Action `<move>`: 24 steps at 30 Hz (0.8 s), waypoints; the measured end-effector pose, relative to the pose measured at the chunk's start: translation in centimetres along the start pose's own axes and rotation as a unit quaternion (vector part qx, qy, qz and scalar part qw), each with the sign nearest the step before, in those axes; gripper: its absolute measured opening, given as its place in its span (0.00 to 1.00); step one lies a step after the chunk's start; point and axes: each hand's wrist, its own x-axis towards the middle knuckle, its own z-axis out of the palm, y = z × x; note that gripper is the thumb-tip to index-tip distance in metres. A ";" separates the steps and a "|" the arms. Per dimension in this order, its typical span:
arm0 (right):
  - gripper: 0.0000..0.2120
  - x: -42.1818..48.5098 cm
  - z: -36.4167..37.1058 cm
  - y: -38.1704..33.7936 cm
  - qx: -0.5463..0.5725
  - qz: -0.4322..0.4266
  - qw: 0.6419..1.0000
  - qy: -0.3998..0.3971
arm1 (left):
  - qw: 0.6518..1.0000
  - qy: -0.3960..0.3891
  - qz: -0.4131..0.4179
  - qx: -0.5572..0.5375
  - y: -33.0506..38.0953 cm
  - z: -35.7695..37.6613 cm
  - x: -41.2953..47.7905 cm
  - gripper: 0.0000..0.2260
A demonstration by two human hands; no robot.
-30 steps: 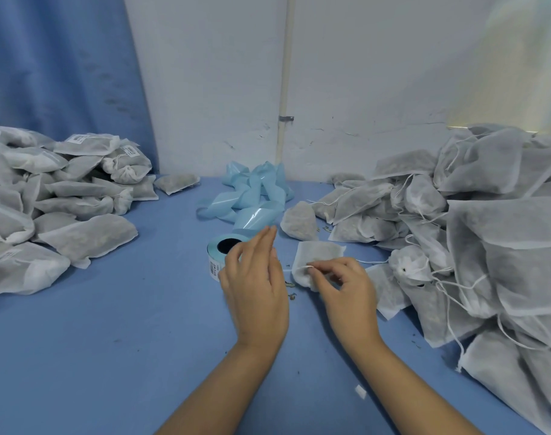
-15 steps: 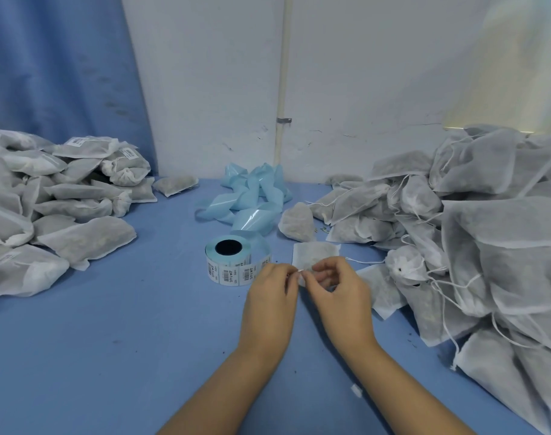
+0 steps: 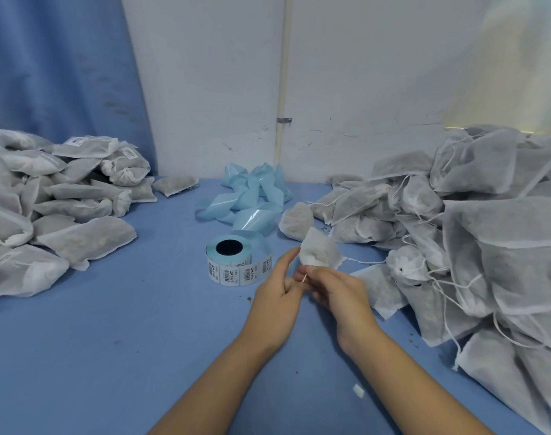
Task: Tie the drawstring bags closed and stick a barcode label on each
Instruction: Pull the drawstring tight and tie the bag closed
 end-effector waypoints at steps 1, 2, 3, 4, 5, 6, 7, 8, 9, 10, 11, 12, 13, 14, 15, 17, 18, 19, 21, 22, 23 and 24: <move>0.09 0.1 -0.1 -0.2 0.009 0.018 1.000 0.000 | 1.000 -0.006 0.004 0.015 -0.1 0.0 0.1 0.25; 0.08 0.2 -0.2 -0.4 0.014 0.034 0.999 -0.001 | 1.000 -0.010 0.007 0.029 -0.2 0.1 0.1 0.25; 0.08 0.3 -0.3 -0.5 0.017 0.046 0.999 -0.001 | 0.999 -0.011 0.007 0.037 -0.2 0.1 0.2 0.25; 0.08 0.4 -0.3 -0.7 0.021 0.055 0.998 0.001 | 0.999 -0.012 0.006 0.042 -0.3 0.2 0.2 0.25; 0.08 0.5 -0.3 -0.7 0.026 0.063 0.998 0.005 | 0.999 -0.013 0.007 0.048 -0.3 0.2 0.2 0.25; 0.07 0.5 -0.4 -0.8 0.032 0.067 0.997 0.009 | 0.998 -0.015 0.009 0.056 -0.4 0.2 0.2 0.24; 0.07 0.6 -0.4 -0.8 0.039 0.070 0.997 0.011 | 0.998 -0.017 0.012 0.065 -0.4 0.2 0.2 0.23; 0.07 0.6 -0.4 -0.9 0.045 0.073 0.996 0.009 | 0.997 -0.016 0.015 0.074 -0.4 0.2 0.1 0.21; 0.07 0.6 -0.5 -0.9 0.053 0.075 0.996 0.004 | 0.996 -0.010 0.017 0.083 -0.4 0.3 0.1 0.20; 0.07 0.6 -0.6 -0.9 0.061 0.079 0.995 -0.003 | 0.996 0.001 0.018 0.092 -0.5 0.4 0.0 0.18; 0.08 0.7 -0.7 -1.0 0.070 0.082 0.994 -0.013 | 0.995 0.016 0.020 0.099 -0.5 0.5 0.1 0.17; 0.08 0.7 -0.8 -1.0 0.076 0.085 0.993 -0.022 | 0.994 0.032 0.021 0.106 -0.5 0.5 0.1 0.16; 0.08 0.7 -0.9 -1.1 0.077 0.088 0.993 -0.029 | 0.992 0.048 0.023 0.114 -0.6 0.5 0.1 0.15; 0.08 0.8 -0.9 -1.1 0.072 0.089 0.993 -0.032 | 0.990 0.061 0.025 0.126 -0.5 0.5 0.1 0.13; 0.08 0.8 -1.0 -1.1 0.065 0.088 0.993 -0.032 | 0.987 0.072 0.029 0.142 -0.5 0.5 0.1 0.11; 0.09 1.0 -1.1 -1.1 0.048 0.074 0.996 -0.021 | 0.975 0.079 0.036 0.206 -0.5 0.4 -0.1 0.05; 0.10 1.1 -1.1 -1.0 0.027 0.055 0.998 -0.011 | 0.965 0.077 0.042 0.249 -0.4 0.4 -0.3 0.05; 0.10 1.1 -1.2 -0.9 -0.016 0.026 1.000 0.005 | 0.953 0.075 0.048 0.290 -0.4 0.4 -0.4 0.07; 0.13 1.2 -1.3 -0.6 -0.167 -0.060 0.983 0.050 | 0.926 0.067 0.059 0.366 -0.1 0.6 -0.5 0.10; 0.14 1.2 -1.4 -0.5 -0.266 -0.117 0.954 0.072 | 0.916 0.065 0.066 0.391 0.0 0.6 -0.5 0.11; 0.14 1.3 -1.5 -0.3 -0.371 -0.174 0.908 0.088 | 0.909 0.070 0.080 0.403 0.1 0.6 -0.5 0.11; 0.14 1.2 -1.7 -0.1 -0.469 -0.218 0.850 0.102 | 0.904 0.076 0.105 0.406 0.2 0.6 -0.7 0.10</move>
